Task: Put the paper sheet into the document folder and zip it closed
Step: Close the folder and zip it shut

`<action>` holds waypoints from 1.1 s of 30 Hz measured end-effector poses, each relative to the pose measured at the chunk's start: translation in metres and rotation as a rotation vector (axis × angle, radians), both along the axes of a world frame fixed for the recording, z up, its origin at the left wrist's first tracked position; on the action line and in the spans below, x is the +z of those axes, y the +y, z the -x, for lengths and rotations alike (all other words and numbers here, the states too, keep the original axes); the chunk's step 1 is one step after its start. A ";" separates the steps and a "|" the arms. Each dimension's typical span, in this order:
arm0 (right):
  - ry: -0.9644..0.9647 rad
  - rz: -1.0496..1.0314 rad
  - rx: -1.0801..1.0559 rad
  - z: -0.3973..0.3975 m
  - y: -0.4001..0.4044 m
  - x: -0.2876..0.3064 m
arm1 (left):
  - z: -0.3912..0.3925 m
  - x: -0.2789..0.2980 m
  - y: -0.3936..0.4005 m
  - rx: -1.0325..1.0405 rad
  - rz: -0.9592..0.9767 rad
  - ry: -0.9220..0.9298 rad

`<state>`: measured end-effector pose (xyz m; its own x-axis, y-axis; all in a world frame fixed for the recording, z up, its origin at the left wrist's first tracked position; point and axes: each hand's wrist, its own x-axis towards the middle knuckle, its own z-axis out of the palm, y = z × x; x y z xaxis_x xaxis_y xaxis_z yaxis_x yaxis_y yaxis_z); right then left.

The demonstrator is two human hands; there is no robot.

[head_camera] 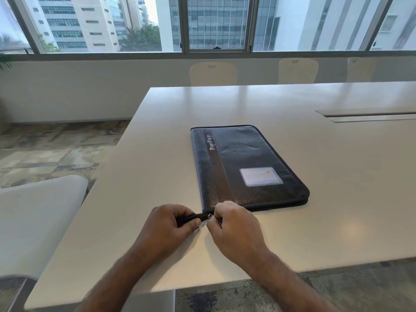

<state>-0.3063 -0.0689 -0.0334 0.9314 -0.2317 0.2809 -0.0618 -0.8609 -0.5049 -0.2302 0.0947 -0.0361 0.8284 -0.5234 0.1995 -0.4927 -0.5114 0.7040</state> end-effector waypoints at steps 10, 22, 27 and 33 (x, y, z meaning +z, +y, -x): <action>-0.023 0.023 -0.104 0.008 -0.019 -0.003 | -0.001 0.002 0.002 0.059 -0.072 0.011; -0.051 0.035 0.030 0.010 -0.025 -0.005 | -0.003 0.019 -0.049 -0.080 -0.289 -0.470; -0.042 0.054 -0.026 0.009 -0.031 -0.004 | -0.006 0.018 -0.046 -0.116 -0.266 -0.454; -0.047 0.062 -0.121 0.016 -0.049 -0.001 | -0.010 0.024 -0.038 -0.145 -0.296 -0.494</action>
<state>-0.3221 -0.1184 -0.0342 0.8832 -0.3223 0.3408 -0.1444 -0.8781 -0.4562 -0.2206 0.0563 -0.0122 0.5906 -0.7164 0.3714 -0.8051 -0.5542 0.2113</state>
